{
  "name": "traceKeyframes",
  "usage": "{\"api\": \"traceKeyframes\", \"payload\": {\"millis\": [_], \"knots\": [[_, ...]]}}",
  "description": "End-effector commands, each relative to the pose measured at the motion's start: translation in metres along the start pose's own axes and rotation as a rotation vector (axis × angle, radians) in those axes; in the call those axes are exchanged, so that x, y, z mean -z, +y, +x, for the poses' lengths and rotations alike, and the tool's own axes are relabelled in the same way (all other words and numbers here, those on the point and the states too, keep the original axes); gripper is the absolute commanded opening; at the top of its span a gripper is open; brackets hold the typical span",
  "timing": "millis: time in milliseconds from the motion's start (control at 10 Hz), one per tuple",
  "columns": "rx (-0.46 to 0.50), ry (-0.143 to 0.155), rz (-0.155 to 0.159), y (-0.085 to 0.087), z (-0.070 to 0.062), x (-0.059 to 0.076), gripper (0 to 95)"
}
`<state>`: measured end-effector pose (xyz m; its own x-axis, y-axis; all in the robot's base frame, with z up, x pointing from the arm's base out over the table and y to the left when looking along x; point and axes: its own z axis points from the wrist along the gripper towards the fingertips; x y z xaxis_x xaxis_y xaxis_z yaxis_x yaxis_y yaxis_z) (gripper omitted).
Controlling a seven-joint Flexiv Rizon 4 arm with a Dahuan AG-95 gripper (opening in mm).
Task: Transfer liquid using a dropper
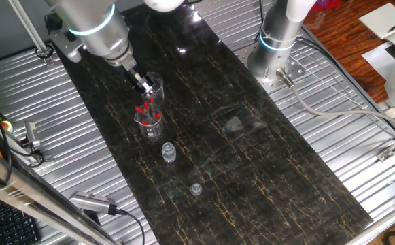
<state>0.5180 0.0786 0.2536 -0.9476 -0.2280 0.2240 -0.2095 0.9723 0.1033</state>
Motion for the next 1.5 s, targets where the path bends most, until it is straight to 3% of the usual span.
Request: {"api": "traceKeyframes", "payload": {"millis": [100, 300, 900, 1500], "knots": [[-0.006, -0.001, -0.001, 0.007, 0.001, 0.004, 0.0], [-0.013, -0.003, 0.002, 0.015, 0.001, 0.006, 0.0], [-0.053, -0.004, 0.006, 0.043, -0.025, -0.014, 0.0], [-0.066, -0.003, 0.005, 0.054, -0.036, -0.027, 0.0]]}}
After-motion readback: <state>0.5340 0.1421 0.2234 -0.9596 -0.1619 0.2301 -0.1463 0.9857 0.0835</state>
